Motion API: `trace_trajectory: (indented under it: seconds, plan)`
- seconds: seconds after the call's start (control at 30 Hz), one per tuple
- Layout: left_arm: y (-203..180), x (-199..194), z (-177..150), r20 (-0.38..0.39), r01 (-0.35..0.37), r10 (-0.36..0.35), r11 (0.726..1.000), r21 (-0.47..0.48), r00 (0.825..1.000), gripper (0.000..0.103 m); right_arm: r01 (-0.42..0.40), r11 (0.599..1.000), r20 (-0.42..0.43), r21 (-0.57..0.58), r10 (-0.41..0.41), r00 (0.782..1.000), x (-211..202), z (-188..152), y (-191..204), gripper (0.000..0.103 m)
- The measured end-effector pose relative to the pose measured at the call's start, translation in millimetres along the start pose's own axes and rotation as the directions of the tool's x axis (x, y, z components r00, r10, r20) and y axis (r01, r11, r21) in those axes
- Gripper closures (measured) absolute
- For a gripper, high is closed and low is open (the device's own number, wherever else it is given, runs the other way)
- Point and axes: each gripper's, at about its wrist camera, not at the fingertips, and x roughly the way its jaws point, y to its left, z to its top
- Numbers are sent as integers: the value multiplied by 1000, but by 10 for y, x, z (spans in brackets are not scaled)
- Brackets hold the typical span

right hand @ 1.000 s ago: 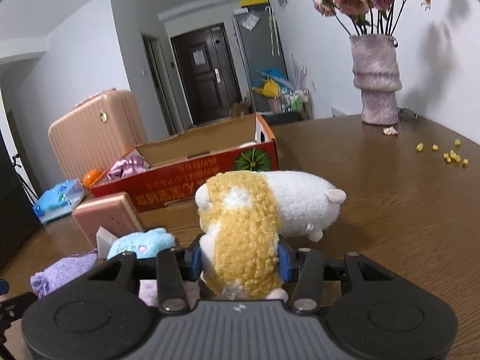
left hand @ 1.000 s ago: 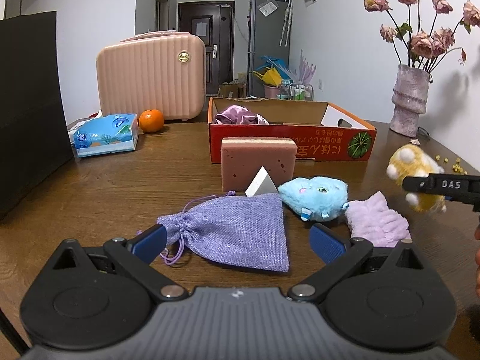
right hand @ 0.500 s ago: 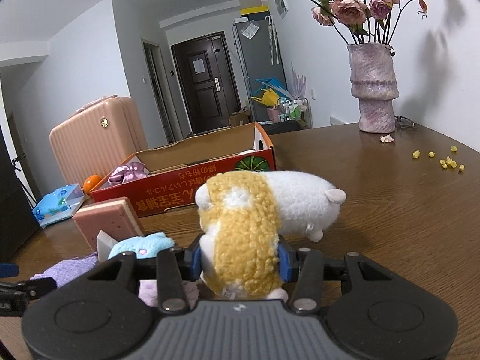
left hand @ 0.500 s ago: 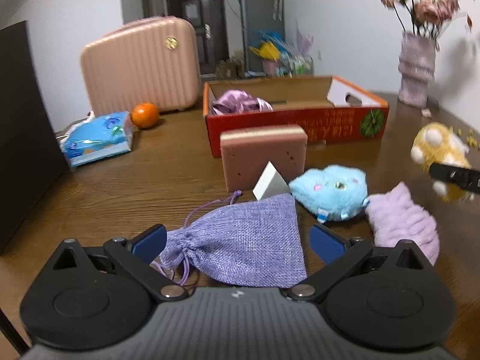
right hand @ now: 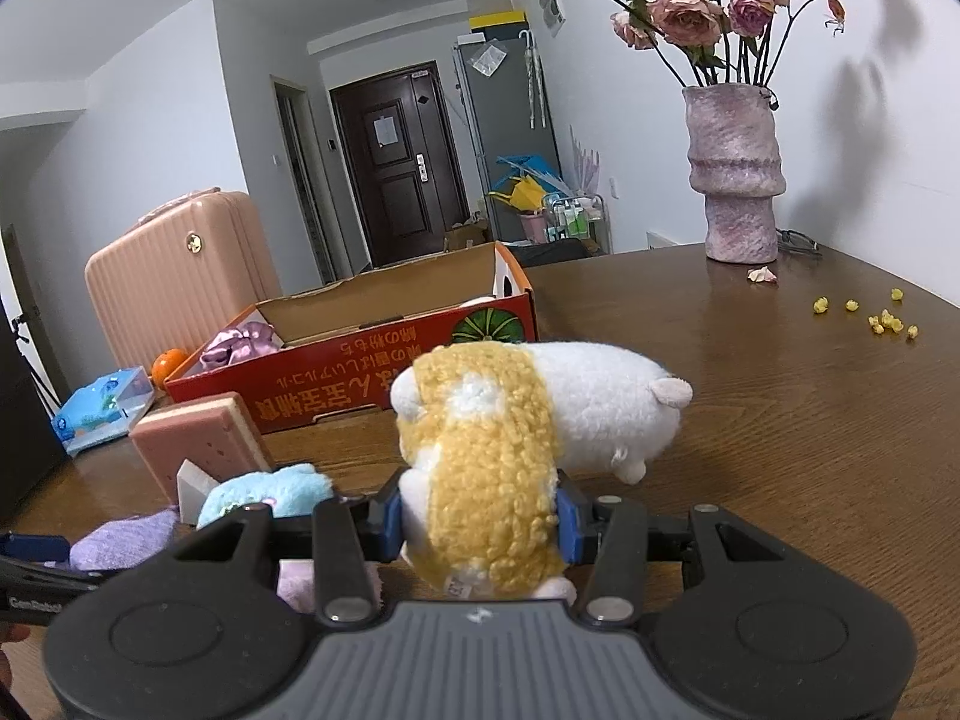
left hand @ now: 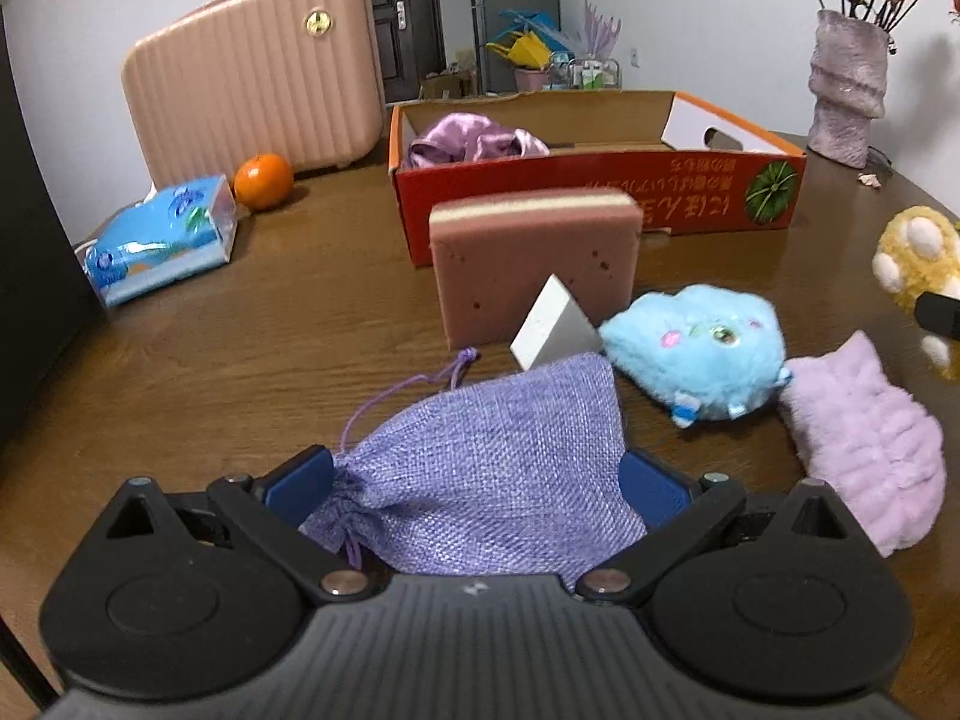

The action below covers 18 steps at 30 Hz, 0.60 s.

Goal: Organize soft objects
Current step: 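Close the left gripper on the purple drawstring pouch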

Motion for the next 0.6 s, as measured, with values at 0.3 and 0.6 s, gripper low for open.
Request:
trace_trajectory:
  seconds: [0.3,0.6]
  plan:
    - [-18,62,-33,23,-17,16,1000,12,1000,0,5,1000,-3,-6,-5,1000,17,-8,10,57]
    - [-80,117,-75,32,-44,42,998,45,999,0,3,1000,0,-4,-3,1000,5,-10,3,57]
